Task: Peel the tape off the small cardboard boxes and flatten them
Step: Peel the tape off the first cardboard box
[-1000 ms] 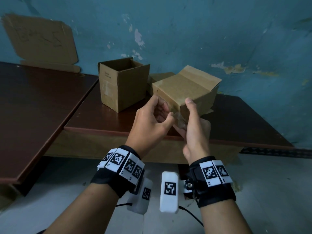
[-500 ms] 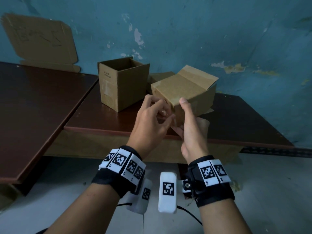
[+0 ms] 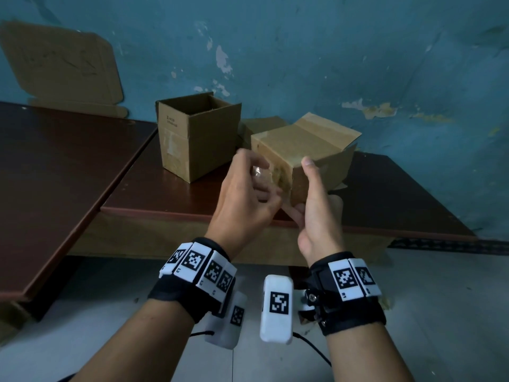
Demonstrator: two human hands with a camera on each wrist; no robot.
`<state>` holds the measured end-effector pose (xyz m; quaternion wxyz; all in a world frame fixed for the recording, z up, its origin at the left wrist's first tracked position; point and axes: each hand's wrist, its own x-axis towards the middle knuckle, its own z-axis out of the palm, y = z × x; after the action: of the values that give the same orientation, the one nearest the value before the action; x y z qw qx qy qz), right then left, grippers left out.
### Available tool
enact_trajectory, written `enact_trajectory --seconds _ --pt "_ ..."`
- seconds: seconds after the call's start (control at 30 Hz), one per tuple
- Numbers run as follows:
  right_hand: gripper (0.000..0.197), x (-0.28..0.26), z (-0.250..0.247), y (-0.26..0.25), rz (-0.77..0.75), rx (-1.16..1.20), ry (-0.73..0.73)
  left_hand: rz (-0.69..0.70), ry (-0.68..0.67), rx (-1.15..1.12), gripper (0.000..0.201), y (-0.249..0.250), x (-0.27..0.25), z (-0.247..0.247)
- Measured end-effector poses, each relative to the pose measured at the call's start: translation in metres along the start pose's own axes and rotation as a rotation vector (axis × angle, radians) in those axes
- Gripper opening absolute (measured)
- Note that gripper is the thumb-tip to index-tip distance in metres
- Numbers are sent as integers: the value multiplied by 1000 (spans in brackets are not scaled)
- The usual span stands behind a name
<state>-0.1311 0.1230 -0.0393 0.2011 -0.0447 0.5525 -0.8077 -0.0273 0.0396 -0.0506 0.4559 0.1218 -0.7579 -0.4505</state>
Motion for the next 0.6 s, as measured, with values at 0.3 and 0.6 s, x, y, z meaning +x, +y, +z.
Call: enact_trajectory --seconds 0.3,0.6 --pt "117 8 -1 1 -23 -2 56 31 -72 110 8 0 -2 -2" --pt "95 6 -3 0 -16 26 23 -11 -146 125 21 -2 -1 -3"
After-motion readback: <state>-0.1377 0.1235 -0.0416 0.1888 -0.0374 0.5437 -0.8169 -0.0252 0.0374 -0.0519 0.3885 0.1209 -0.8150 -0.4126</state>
